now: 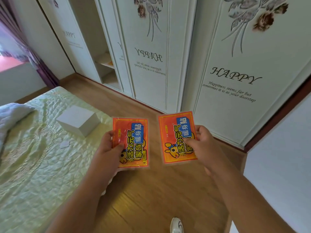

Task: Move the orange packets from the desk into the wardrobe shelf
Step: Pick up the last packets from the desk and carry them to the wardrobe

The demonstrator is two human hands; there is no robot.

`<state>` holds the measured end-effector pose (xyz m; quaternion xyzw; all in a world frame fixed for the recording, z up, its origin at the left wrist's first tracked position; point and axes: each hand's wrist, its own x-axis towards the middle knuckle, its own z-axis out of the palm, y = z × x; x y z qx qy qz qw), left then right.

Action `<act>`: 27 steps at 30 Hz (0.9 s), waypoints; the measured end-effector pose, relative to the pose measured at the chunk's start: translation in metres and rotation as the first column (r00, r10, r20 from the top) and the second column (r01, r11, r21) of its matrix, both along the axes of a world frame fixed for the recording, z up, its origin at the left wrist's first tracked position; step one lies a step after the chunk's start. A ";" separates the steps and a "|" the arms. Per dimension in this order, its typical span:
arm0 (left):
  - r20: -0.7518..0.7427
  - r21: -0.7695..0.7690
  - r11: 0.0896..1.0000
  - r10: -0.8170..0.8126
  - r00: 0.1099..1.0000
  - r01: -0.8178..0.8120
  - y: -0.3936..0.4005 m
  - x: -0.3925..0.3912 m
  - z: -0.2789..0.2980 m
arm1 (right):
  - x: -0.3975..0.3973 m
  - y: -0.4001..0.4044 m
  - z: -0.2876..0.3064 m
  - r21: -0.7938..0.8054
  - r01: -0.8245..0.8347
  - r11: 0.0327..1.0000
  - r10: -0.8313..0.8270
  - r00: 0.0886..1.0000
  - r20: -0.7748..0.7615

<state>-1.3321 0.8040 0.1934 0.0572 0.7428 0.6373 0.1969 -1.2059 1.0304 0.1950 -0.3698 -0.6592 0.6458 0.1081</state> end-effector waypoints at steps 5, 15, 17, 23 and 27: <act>0.018 0.081 0.996 0.037 0.999 -0.039 0.054 -0.031 0.009 | -0.043 0.054 0.007 0.019 -0.050 0.999 0.050 0.999 -0.021; 0.060 0.051 0.997 0.057 0.997 -0.060 0.124 -0.083 -0.006 | -0.092 0.130 0.007 0.071 -0.045 0.996 0.045 0.999 0.009; 0.055 0.032 0.997 0.065 0.996 -0.067 0.134 -0.100 -0.009 | -0.106 0.139 0.002 0.062 -0.032 0.998 0.032 0.999 0.009; 0.085 0.039 0.998 0.044 0.995 -0.048 0.162 -0.161 -0.020 | -0.157 0.158 -0.008 0.069 -0.022 0.997 0.018 0.998 0.052; 0.069 0.050 0.999 -0.008 0.998 0.005 0.182 -0.217 -0.025 | -0.202 0.176 -0.006 0.114 0.015 0.993 -0.023 0.997 0.076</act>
